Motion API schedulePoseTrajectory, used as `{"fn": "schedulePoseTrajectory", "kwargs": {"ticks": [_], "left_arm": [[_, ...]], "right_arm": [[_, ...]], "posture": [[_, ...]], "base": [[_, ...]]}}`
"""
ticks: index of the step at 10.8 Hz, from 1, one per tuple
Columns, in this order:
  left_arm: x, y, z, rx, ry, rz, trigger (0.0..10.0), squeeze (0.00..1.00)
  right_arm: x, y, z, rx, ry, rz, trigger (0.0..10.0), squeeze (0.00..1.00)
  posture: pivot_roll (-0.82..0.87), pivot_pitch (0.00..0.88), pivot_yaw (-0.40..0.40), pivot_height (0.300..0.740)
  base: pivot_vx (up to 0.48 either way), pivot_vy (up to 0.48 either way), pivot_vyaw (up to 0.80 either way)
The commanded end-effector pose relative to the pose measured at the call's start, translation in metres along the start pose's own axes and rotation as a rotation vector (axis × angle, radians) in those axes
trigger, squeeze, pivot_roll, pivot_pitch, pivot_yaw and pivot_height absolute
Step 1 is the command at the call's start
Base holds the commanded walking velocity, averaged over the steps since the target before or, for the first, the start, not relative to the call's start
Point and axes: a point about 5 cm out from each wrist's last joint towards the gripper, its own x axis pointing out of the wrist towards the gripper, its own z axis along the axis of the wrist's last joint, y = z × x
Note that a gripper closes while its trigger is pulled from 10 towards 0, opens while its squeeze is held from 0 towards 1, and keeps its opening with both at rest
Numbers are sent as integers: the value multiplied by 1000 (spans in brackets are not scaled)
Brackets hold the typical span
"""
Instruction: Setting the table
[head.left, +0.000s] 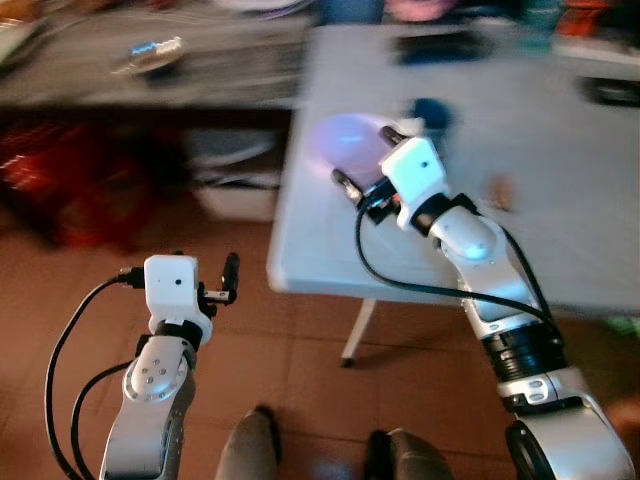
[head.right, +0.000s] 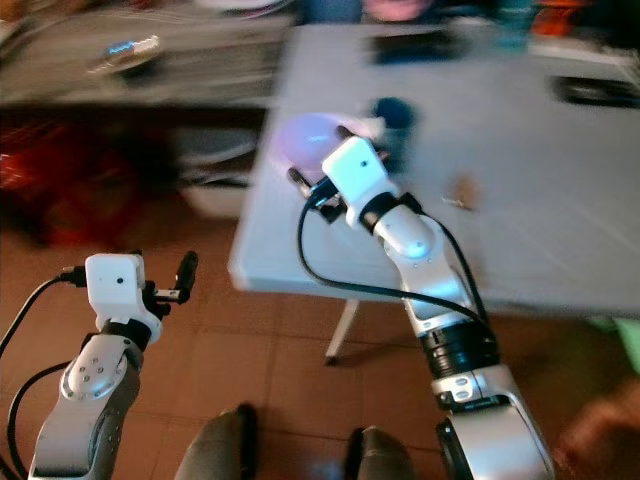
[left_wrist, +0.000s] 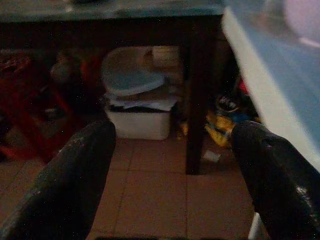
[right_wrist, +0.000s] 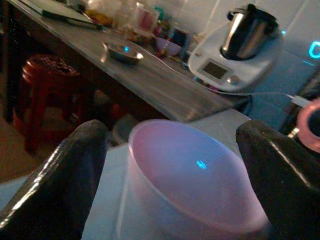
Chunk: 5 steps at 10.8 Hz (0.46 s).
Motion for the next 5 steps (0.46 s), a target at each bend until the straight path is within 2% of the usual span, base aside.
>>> {"fn": "schedulePoseTrajectory", "kwargs": {"ticks": [1,3,5], "left_arm": [[1,-1,6,-6,-20,-5,10000,0],[2,-2,6,-7,-20,-8,10000,0],[-1,-4,3,-7,1,-19,10000,0]], "right_arm": [[-7,-9,1,-22,-10,-47,10000,0],[-9,-12,-4,-14,22,-65,10000,0],[1,-22,-13,-12,110,-60,10000,0]], "posture": [[-5,129,63,740],[-8,131,60,740],[-4,137,59,740]], "base": [[0,0,0],[0,0,0],[0,0,0]]}}
